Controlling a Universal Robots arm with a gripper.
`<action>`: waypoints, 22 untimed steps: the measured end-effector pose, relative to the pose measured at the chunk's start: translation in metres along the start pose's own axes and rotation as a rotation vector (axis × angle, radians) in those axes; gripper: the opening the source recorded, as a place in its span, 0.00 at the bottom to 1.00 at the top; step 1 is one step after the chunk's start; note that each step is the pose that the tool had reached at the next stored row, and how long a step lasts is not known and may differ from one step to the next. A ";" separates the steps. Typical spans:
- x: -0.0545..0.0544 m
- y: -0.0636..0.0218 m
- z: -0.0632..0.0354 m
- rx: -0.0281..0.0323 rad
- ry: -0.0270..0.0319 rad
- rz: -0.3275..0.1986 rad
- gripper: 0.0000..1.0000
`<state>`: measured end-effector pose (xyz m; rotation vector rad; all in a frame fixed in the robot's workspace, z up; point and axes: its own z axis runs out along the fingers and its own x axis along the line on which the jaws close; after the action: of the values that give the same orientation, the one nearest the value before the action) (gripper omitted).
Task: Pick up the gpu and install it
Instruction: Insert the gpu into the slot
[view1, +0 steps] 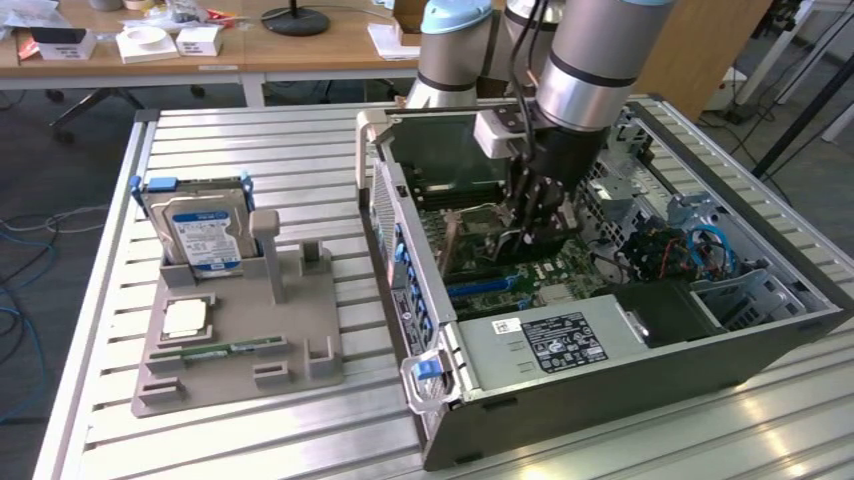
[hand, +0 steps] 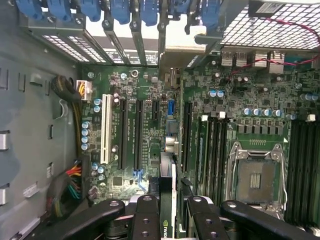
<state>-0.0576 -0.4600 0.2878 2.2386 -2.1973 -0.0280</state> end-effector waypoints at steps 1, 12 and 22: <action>0.000 0.0004 0.0010 0.0002 0.0000 0.000 0.26; 0.000 0.0008 0.0115 0.0007 0.0000 0.000 0.26; 0.000 0.0068 0.0118 0.0023 0.0001 0.000 0.26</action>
<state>-0.0646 -0.4600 0.2762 2.2397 -2.1985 -0.0253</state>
